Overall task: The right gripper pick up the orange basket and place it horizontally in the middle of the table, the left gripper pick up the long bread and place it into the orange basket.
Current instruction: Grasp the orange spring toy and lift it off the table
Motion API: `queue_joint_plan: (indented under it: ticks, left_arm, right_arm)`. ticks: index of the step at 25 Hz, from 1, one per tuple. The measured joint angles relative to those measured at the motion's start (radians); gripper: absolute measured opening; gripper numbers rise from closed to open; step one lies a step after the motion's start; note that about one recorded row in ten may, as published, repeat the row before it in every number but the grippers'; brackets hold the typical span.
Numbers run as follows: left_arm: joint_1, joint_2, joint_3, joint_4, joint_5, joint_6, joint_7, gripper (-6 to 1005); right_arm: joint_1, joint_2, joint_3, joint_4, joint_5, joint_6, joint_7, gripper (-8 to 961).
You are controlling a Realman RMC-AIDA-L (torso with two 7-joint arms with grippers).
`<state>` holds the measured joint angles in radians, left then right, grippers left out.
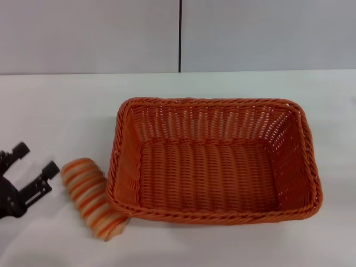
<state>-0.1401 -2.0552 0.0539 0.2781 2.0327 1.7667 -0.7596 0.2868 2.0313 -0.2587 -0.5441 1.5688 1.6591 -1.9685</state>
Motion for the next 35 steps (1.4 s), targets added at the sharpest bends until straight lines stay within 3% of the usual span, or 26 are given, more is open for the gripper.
queue_joint_plan:
  ticks: [5,35]
  left_arm:
    - [0.016,-0.002,0.002,-0.006,0.041,-0.084,0.018,840]
    - [-0.034,-0.006,0.014,-0.107,0.073,-0.25,0.014,843]
  right_arm:
    - [0.025,0.003,-0.004,0.005,-0.009,-0.031,-0.007,574]
    - [0.057,0.006,-0.032,0.043,-0.027,-0.149,-0.073,574]
